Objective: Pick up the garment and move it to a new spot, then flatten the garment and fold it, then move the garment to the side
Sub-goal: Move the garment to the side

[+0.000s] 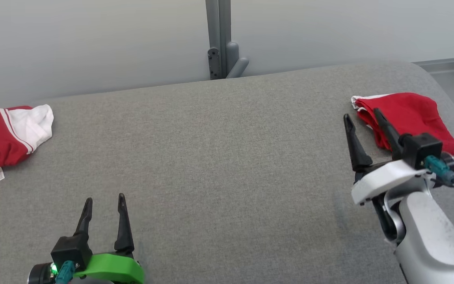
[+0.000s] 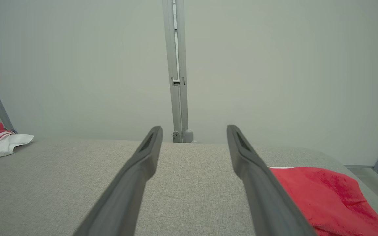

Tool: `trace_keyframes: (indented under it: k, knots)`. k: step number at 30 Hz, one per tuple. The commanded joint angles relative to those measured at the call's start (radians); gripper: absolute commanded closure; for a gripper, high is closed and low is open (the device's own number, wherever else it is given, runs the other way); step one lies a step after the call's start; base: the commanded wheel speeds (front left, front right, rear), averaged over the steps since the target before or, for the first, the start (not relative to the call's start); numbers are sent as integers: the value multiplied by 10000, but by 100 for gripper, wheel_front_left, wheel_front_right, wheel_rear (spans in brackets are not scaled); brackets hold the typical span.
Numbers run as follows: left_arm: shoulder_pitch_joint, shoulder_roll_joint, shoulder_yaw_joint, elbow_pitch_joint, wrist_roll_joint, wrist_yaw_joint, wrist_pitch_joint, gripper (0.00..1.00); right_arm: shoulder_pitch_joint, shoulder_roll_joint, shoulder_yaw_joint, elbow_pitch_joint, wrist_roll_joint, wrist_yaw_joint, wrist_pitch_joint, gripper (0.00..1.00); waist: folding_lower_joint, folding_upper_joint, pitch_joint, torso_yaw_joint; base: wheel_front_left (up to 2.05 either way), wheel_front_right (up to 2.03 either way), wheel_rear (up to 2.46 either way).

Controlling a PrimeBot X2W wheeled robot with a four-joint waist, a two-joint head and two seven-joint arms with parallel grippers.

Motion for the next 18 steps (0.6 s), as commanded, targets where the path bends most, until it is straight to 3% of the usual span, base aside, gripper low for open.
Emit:
trace_keyframes:
  k: [1,9,18]
  knots:
    - [236,-33,77,-60,56,18,-25,0,651,324,-260,-389,-293,-18,-28,0,0,31,-155,188,0,0,0]
    - [679,-154,356,-295,164,-78,-27,0,2626,1434,-1142,-2129,-1701,-18,-30,0,0,31,-83,304,0,0,0]
    - [777,-263,668,-345,264,-46,-28,0,3552,1665,-1416,-2983,-1512,-18,-30,0,0,31,1,348,0,0,0]
